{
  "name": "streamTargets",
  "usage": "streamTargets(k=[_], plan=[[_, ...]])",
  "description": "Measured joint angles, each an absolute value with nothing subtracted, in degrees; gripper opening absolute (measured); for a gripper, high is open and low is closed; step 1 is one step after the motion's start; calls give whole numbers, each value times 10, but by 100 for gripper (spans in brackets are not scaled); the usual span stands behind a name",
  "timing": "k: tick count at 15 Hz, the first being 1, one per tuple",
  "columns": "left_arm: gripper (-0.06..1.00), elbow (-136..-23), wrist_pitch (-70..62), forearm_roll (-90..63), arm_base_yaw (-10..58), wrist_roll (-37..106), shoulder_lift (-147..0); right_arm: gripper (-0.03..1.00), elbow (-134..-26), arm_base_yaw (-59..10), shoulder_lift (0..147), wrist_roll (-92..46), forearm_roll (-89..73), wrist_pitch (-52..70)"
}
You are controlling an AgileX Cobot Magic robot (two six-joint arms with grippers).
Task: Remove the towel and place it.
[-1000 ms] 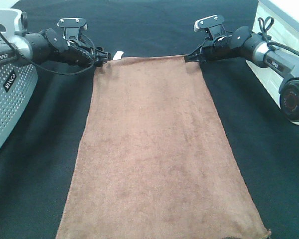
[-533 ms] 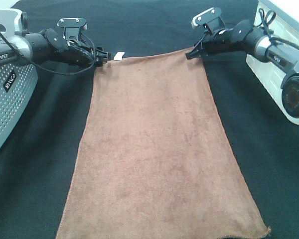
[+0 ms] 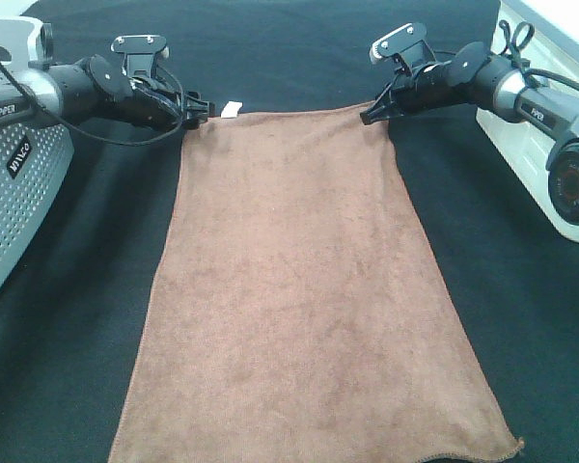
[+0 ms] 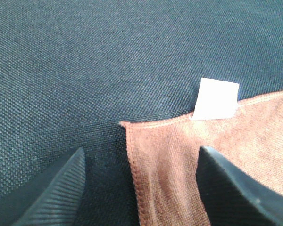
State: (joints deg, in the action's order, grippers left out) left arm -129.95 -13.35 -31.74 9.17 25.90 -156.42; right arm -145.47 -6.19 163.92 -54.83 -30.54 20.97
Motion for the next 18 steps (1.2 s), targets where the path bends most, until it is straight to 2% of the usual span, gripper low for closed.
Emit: streamTargets(k=[5, 6, 7, 8, 9, 10, 11, 15, 18], plan=[[63, -1299, -133, -317, 92, 259, -1564, 0, -1454, -62, 1639, -523, -306, 213], [63, -1299, -133, -317, 92, 259, -1564, 5, -1454, -62, 1639, -511, -306, 215], [63, -1299, -133, -317, 92, 259, -1564, 15, -1454, -62, 1639, -488, -306, 221], [63, -1299, -133, -317, 92, 259, -1564, 38, -1454, -62, 1639, -475, -306, 221], [63, -1299, -133, -317, 92, 259, -1564, 52, -1454, -62, 1639, -466, -305, 222], [63, -1299, -133, -317, 92, 259, -1564, 64, -1454, -62, 1639, -457, -305, 225], [63, -1299, -133, -317, 92, 259, -1564, 70, -1454, -62, 1636, -454, -305, 227], [64, -1309, -152, -317, 92, 259, -1564, 74, -1454, -62, 1597, -443, -305, 268], [80, -1371, -266, -295, 92, 259, -1564, 76, -1454, -62, 1527, -378, -303, 358]])
